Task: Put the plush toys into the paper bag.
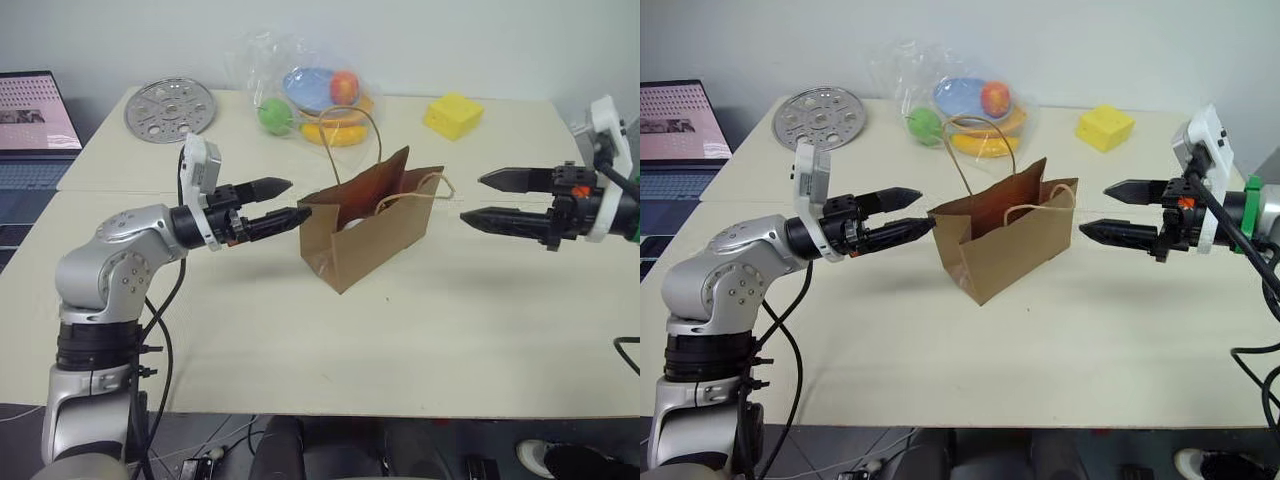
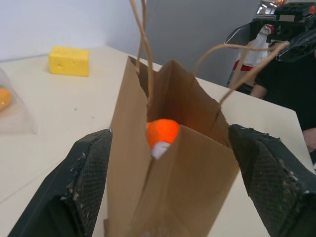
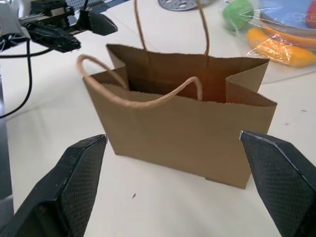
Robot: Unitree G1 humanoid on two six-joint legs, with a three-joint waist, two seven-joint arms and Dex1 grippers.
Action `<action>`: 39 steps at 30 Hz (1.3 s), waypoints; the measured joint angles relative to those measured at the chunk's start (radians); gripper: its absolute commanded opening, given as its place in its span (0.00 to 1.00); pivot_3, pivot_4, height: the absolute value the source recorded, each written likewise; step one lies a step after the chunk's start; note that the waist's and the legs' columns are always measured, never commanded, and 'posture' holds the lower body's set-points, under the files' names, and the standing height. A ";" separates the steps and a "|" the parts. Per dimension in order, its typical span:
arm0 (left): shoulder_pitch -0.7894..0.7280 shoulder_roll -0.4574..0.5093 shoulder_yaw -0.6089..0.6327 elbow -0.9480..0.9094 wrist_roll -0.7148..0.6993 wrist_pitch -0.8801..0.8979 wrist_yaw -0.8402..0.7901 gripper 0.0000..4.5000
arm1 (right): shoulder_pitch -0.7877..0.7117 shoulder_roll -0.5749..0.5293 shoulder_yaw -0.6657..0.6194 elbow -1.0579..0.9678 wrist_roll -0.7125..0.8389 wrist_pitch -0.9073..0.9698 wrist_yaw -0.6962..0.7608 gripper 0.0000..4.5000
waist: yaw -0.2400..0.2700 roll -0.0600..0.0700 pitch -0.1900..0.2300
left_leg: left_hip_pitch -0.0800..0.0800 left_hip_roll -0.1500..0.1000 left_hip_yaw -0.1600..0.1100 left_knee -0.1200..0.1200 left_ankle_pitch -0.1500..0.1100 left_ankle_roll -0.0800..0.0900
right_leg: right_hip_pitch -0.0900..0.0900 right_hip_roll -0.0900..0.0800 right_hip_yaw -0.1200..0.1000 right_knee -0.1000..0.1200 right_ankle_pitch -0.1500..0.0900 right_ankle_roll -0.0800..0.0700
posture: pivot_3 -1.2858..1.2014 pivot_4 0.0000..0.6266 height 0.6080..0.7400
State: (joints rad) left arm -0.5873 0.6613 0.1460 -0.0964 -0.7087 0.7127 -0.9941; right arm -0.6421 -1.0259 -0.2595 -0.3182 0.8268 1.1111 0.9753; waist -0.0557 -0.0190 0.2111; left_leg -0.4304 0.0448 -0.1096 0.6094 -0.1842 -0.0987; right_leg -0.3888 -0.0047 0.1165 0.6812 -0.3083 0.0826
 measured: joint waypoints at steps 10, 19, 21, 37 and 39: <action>0.015 -0.040 -0.084 0.036 0.074 -0.080 -0.025 0.89 | 0.072 -0.014 0.009 -0.169 0.078 -0.031 0.026 1.00 | 0.001 0.000 0.000 | 0.000 0.000 0.000 0.001 0.000 0.000 | 0.000 0.000 0.001 0.000 0.000 0.000 | 0.52 0.24 1.00; 0.054 -0.017 -0.083 -0.026 0.073 -0.085 -0.054 0.89 | 0.094 -0.025 0.010 -0.186 0.097 -0.037 0.024 1.00 | 0.002 0.000 0.000 | 0.000 0.000 0.000 0.001 0.000 0.000 | 0.000 0.000 0.001 0.000 0.000 0.000 | 0.52 0.24 1.00; 0.072 -0.019 -0.083 -0.064 0.073 -0.085 -0.043 0.89 | 0.094 -0.025 0.012 -0.185 0.097 -0.043 0.023 1.00 | 0.002 0.000 0.000 | 0.000 0.000 0.000 0.001 0.000 0.000 | 0.000 0.000 0.001 0.000 0.000 0.000 | 0.52 0.24 1.00; 0.124 -0.168 -0.185 -0.102 0.222 -0.200 0.134 0.89 | 0.092 -0.019 0.070 -0.185 0.096 -0.071 -0.015 1.00 | 0.008 0.000 0.000 | 0.000 0.000 0.000 0.002 0.000 0.000 | 0.001 0.000 0.001 0.000 0.000 0.000 | 0.52 0.24 1.00; 0.124 -0.193 -0.193 -0.082 0.244 -0.230 0.152 0.89 | 0.092 -0.019 0.078 -0.187 0.095 -0.078 -0.017 1.00 | 0.008 0.000 0.000 | 0.000 0.000 0.000 0.002 0.000 0.000 | 0.001 0.000 0.001 0.000 0.000 0.000 | 0.52 0.24 1.00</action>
State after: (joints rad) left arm -0.4636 0.4681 -0.0474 -0.1781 -0.4646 0.4831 -0.8424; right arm -0.5497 -1.0448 -0.1818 -0.5048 0.9219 1.0335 0.9579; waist -0.0478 -0.0190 0.2109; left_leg -0.4302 0.0447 -0.1092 0.6111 -0.1841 -0.0987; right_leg -0.3880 -0.0045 0.1173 0.6815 -0.3082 0.0826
